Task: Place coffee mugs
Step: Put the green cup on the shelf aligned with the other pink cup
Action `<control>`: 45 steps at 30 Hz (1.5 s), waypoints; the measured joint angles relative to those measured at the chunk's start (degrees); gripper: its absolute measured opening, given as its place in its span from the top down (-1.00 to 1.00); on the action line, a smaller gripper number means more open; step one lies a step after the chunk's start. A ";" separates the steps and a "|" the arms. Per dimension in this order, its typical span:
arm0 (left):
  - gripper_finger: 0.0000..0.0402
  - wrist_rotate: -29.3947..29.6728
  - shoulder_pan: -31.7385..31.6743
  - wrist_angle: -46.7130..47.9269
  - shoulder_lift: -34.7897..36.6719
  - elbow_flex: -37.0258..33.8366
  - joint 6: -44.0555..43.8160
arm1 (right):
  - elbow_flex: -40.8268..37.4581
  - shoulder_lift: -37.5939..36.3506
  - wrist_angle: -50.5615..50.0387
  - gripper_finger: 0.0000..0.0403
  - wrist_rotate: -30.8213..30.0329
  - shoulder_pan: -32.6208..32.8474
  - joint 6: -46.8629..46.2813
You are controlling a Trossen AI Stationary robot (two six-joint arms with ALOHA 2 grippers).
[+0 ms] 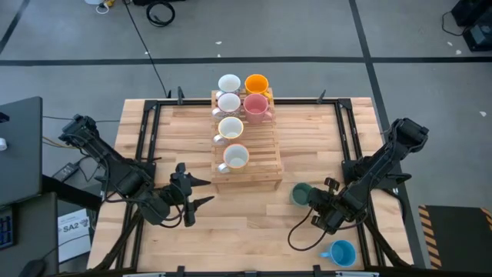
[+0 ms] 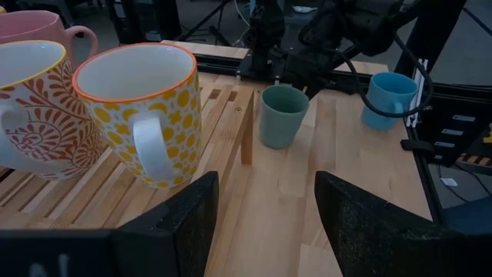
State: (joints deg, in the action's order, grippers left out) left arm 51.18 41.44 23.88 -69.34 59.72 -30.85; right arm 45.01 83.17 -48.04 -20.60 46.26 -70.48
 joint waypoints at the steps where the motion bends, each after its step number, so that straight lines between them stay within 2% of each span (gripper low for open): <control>1: -0.12 0.00 -0.01 0.00 0.00 0.00 0.00 | 0.00 -0.27 -0.08 0.72 0.56 0.00 0.04; 5: -0.12 0.00 -0.01 0.00 0.00 0.00 0.02 | -0.02 -2.34 -0.34 0.74 2.68 0.02 0.02; 14: -0.12 0.00 0.01 -0.02 0.00 0.00 0.02 | -0.04 -9.41 -1.89 0.74 2.61 -1.10 -1.73; 20: -0.12 0.00 0.00 -0.01 0.00 0.00 0.02 | -0.04 -13.51 -2.50 0.74 0.06 -1.66 -1.60; 28: -0.12 0.00 0.01 0.00 0.00 0.00 0.02 | -0.04 -17.84 -3.50 0.73 -0.57 -1.79 -1.36; 39: -0.12 0.00 -0.01 -0.02 0.00 0.00 0.02 | -0.04 -27.31 -6.24 0.73 -1.00 -1.89 -1.33; 45: -0.12 0.00 0.00 -0.02 0.00 0.00 0.02 | -0.04 -31.08 -5.98 0.73 -4.46 -3.59 2.08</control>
State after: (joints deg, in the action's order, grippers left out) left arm 51.18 41.44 23.86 -69.34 59.72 -30.83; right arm 44.97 52.09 -54.02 -25.06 42.67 -68.40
